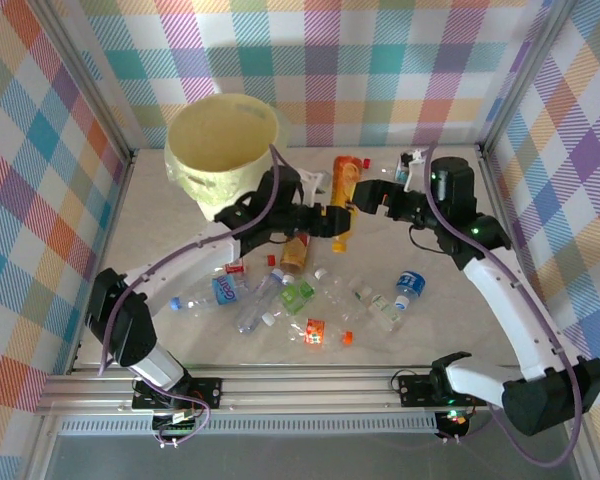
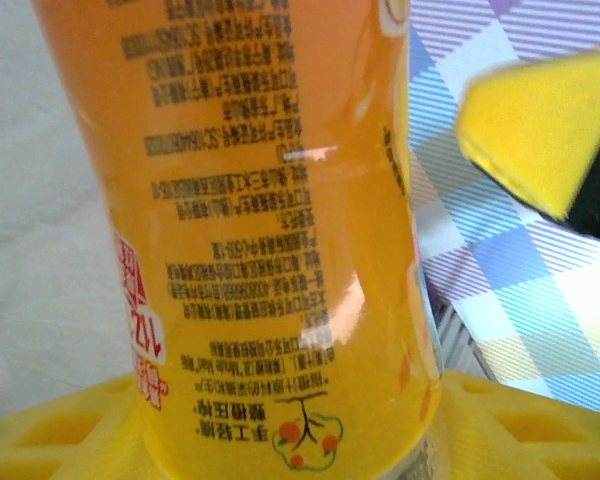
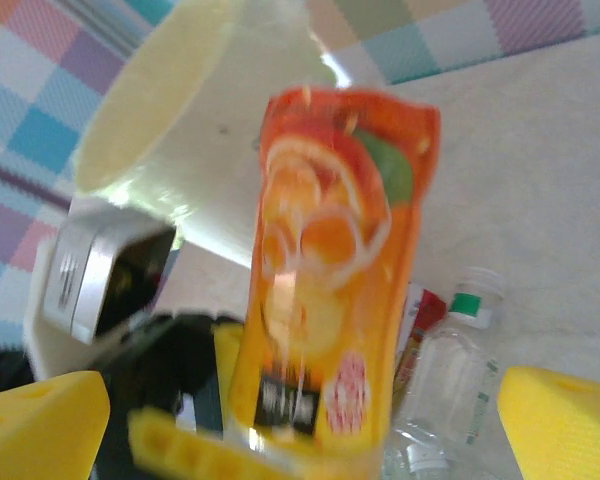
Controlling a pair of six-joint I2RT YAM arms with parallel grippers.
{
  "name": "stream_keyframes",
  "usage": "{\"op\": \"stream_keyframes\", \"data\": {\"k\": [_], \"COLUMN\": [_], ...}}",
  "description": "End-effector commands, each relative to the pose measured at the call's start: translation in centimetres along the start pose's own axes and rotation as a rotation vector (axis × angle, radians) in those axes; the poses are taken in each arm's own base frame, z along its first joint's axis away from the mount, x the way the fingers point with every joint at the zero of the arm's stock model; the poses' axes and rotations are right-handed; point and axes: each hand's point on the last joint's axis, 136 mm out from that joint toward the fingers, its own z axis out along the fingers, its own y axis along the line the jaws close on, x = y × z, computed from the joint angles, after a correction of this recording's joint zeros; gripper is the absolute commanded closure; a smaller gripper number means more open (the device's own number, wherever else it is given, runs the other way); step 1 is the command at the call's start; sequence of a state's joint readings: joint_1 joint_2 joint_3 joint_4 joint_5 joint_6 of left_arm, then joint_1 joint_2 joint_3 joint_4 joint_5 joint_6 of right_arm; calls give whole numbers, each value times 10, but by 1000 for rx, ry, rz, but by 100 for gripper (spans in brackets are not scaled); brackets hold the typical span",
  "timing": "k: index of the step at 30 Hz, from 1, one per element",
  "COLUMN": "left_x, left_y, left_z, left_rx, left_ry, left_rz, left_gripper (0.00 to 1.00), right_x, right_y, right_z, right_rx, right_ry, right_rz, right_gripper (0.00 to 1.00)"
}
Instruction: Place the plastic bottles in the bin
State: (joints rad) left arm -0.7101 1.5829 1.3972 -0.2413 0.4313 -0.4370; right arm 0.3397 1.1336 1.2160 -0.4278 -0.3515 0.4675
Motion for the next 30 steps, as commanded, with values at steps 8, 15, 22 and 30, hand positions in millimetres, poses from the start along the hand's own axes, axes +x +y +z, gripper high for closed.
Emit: {"op": "stream_keyframes", "data": {"k": [8, 15, 22, 30], "left_x": [-80, -134, -175, -197], "left_y": [16, 45, 90, 160], "left_z": [-105, -156, -187, -196], "left_rx": [-249, -371, -496, -677], "left_ry": [-147, -262, -335, -313], "left_rz": [156, 168, 163, 168], "left_gripper": [35, 35, 35, 35], "right_x": [28, 37, 43, 51], "right_y": [39, 41, 43, 41], "right_z": [-23, -20, -17, -16], "right_rx": [-217, -236, -248, -242], "right_ry": [68, 88, 98, 119], "right_rz": [-103, -98, -82, -75], "right_gripper": [0, 0, 0, 0]}}
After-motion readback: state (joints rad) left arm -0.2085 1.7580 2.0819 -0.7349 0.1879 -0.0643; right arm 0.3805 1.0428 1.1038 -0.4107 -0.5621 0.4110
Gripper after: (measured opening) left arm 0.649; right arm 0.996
